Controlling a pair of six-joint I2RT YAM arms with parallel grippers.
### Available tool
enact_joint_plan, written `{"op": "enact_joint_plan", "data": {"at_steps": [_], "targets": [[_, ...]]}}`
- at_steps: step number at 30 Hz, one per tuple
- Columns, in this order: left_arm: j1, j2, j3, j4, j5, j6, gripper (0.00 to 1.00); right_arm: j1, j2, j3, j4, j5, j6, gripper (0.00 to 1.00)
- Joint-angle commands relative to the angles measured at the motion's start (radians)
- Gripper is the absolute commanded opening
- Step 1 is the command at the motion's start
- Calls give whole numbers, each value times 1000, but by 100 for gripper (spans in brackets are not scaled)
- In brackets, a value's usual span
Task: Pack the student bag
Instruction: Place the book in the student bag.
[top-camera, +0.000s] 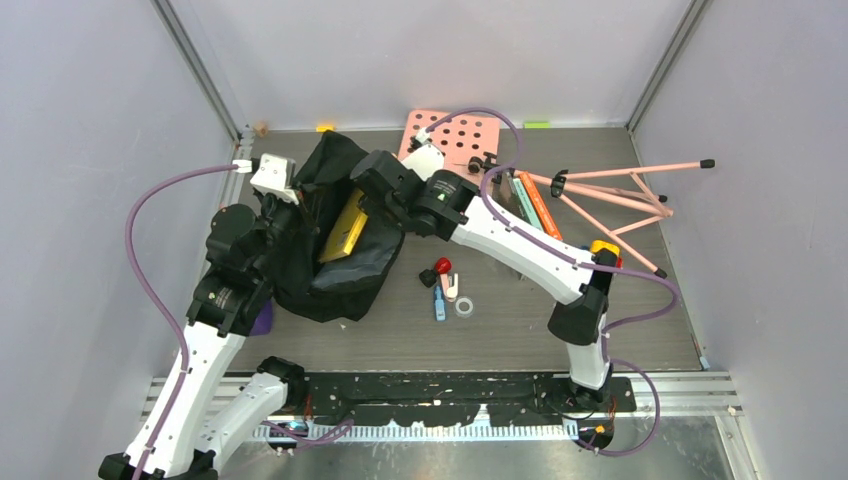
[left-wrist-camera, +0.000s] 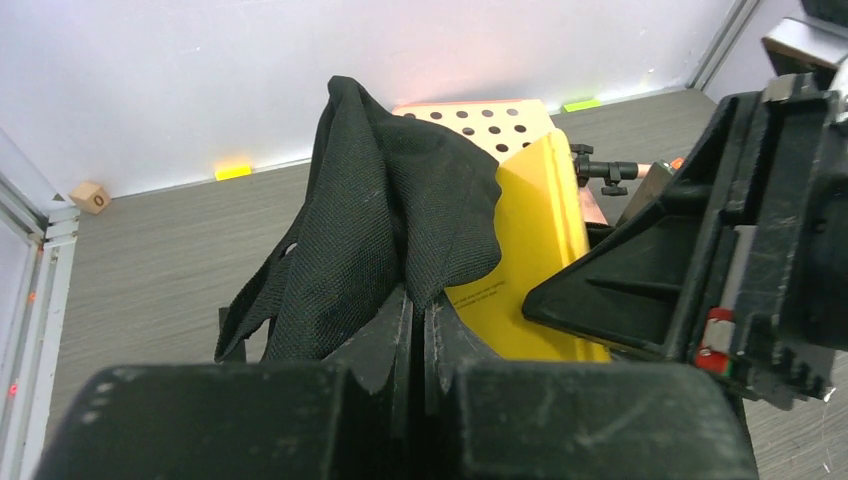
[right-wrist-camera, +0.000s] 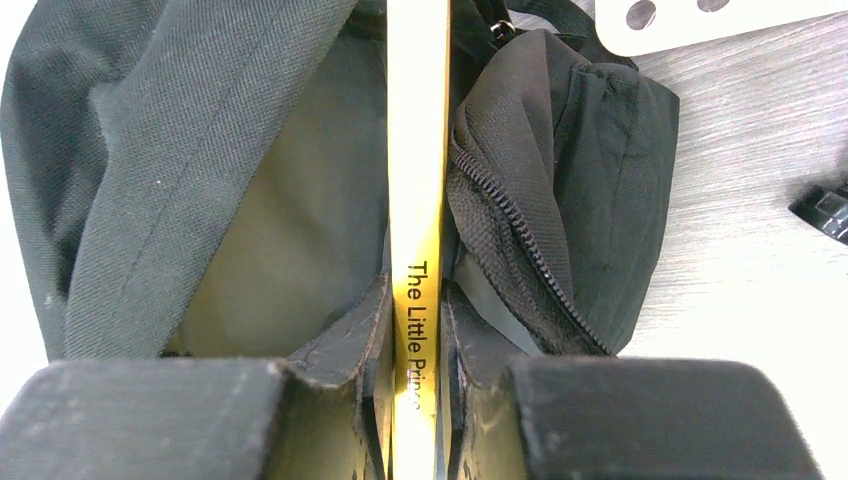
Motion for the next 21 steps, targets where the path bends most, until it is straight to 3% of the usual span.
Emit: {"op": "enact_joint_plan", "data": {"at_steps": [1, 5, 7, 15, 21], "targets": [[-5, -11, 2, 33, 11, 20, 0, 4, 2, 95, 30, 79, -50, 22], [-5, -10, 2, 30, 5, 26, 0, 9, -3, 106, 29, 107, -83, 49], [-5, -8, 2, 30, 3, 29, 0, 13, -10, 110, 30, 119, -105, 55], [-5, 3, 2, 25, -18, 31, 0, 29, -102, 43, 108, 152, -241, 59], [-5, 19, 4, 7, -80, 43, 0, 27, -331, -267, 352, 137, -500, 61]]}}
